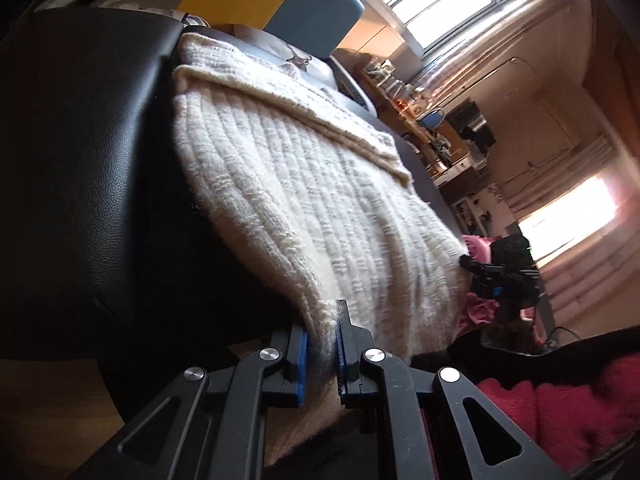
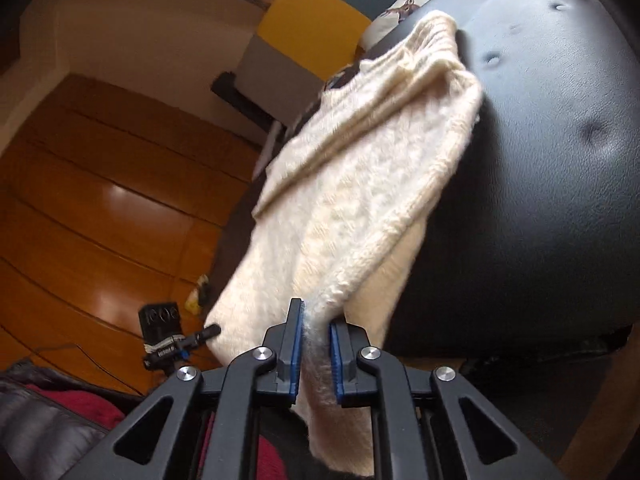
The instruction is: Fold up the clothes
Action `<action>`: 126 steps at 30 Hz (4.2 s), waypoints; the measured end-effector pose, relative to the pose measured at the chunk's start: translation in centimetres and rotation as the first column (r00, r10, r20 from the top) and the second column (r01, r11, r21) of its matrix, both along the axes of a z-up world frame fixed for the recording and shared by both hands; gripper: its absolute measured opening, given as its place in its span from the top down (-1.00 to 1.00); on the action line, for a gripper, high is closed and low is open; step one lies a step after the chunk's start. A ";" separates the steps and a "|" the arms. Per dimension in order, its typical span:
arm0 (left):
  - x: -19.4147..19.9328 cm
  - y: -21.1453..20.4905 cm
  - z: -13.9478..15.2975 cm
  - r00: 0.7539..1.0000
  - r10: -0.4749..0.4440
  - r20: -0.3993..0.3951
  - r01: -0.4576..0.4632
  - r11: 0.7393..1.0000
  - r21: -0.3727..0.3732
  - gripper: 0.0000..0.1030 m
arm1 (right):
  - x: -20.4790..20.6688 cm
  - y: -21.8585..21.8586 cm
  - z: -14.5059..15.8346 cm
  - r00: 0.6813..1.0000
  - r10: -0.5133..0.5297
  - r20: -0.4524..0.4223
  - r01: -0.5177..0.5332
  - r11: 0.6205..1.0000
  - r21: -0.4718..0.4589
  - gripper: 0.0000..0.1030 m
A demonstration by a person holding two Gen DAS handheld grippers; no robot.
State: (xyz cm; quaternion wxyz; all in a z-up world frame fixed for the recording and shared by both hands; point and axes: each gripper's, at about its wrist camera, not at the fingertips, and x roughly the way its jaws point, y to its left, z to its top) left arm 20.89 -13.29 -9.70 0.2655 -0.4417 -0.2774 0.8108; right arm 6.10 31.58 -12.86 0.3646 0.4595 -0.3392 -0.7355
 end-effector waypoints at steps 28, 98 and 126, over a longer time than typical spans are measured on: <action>-6.0 -1.4 0.3 0.996 0.030 0.081 -0.045 0.980 0.192 0.77 | -0.4 2.0 -6.0 0.947 -0.040 0.319 0.030 0.999 0.037 0.42; -8.6 -3.3 4.2 0.988 0.100 -0.120 -0.066 0.964 0.257 0.86 | -11.1 -3.2 3.0 0.998 -0.057 0.016 0.058 0.996 -0.069 0.88; -30.6 -7.9 -1.3 0.926 0.321 0.198 -0.377 0.780 0.499 0.84 | -25.5 0.7 -2.0 0.924 -0.223 0.311 0.307 0.917 -0.255 0.46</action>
